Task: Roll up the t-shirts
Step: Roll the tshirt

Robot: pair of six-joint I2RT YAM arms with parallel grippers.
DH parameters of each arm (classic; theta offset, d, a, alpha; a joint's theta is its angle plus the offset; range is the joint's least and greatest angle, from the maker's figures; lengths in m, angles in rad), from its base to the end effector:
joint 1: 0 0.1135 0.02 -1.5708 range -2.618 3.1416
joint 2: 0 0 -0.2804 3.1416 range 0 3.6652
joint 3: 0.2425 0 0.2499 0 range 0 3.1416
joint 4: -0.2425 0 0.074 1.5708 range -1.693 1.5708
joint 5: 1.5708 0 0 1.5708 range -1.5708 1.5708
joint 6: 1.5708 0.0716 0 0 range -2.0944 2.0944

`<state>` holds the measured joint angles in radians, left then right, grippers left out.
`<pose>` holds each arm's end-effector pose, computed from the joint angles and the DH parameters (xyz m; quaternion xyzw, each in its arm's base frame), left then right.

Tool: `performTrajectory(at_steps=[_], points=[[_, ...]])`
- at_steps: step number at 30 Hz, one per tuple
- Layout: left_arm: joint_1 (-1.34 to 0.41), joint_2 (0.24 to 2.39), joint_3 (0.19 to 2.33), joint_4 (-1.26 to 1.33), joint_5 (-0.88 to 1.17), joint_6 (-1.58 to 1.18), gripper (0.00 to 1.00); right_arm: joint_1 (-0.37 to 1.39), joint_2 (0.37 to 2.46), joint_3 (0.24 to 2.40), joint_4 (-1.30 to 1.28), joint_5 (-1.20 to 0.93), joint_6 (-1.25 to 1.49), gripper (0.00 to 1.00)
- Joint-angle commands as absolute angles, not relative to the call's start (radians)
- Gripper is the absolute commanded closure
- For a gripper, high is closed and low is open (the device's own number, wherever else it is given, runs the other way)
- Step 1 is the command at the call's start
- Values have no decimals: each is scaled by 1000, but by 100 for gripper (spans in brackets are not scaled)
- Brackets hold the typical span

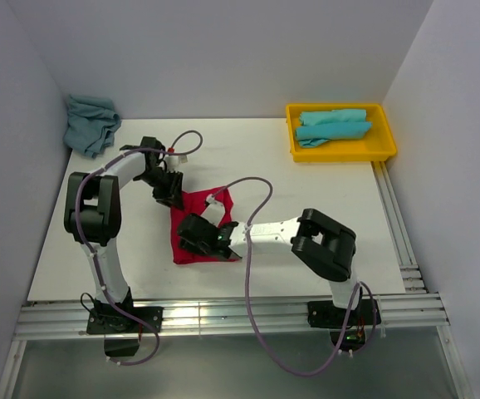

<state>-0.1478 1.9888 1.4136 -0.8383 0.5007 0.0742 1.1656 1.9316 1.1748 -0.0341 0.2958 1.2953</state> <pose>0.3821 -0.0916 0.1530 0.1263 0.9577 -0.2496 0.0670 0.1914 0.3932 0.1516 0.1152 0.9093 0.3089 0.2540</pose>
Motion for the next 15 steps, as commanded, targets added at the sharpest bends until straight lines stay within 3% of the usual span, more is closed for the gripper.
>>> performTrajectory(at_steps=[1,7,15], points=[[-172,1982,1454,-813,420,71,71,1212,1914,1357,-432,466,1243,47],[-215,1979,1468,-815,373,58,70,1261,1963,1575,-667,610,1201,42],[-238,1996,1503,-839,342,49,68,1256,2127,1816,-742,658,1103,52]])
